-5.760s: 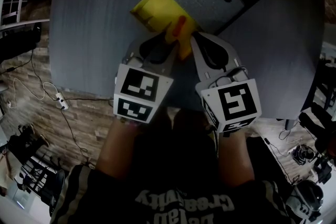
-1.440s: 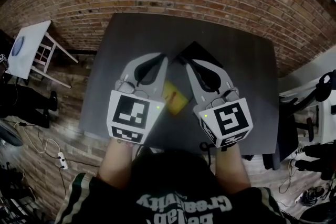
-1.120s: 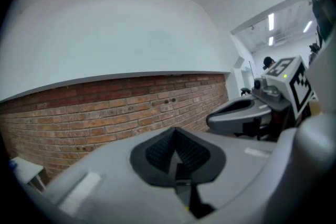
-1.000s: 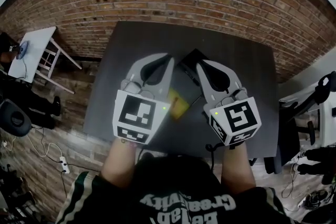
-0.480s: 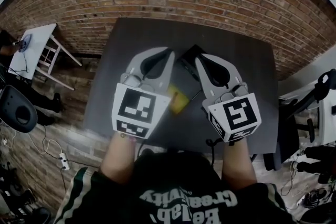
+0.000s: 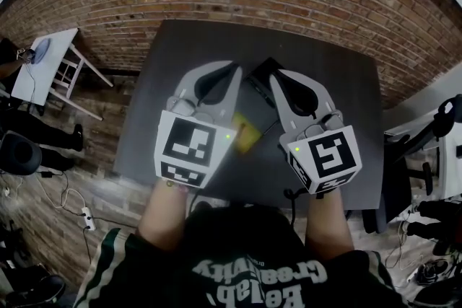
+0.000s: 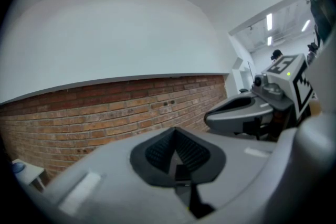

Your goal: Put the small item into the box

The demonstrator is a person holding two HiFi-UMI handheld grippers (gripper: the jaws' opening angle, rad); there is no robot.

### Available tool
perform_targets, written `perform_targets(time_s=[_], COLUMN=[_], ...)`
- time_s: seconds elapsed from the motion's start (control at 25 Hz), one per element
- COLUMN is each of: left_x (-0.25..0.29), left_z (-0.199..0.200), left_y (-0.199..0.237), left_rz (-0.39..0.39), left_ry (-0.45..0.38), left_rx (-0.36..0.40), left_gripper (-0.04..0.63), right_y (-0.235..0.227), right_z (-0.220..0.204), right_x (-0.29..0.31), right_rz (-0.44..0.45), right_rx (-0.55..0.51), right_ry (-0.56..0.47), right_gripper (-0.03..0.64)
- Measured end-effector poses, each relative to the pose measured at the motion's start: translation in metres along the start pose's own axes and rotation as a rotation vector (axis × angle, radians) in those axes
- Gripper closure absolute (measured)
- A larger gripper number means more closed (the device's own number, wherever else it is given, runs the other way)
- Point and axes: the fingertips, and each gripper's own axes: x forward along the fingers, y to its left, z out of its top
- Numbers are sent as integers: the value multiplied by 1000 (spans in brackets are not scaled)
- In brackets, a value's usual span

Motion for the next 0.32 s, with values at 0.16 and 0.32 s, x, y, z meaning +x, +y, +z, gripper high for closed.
perform_targets(time_s=[0.16, 0.32], left_x=[1, 2], left_z=[1, -1], left_y=[0, -1], left_rz=[-2, -5], left_ry=[-2, -3], left_rx=[1, 0], left_gripper=[594, 594], right_y=[0, 1], right_z=[1, -1], right_x=[0, 1], right_rz=[1, 2], right_rx=[-2, -2], right_ry=[-1, 1], right_gripper=[611, 611])
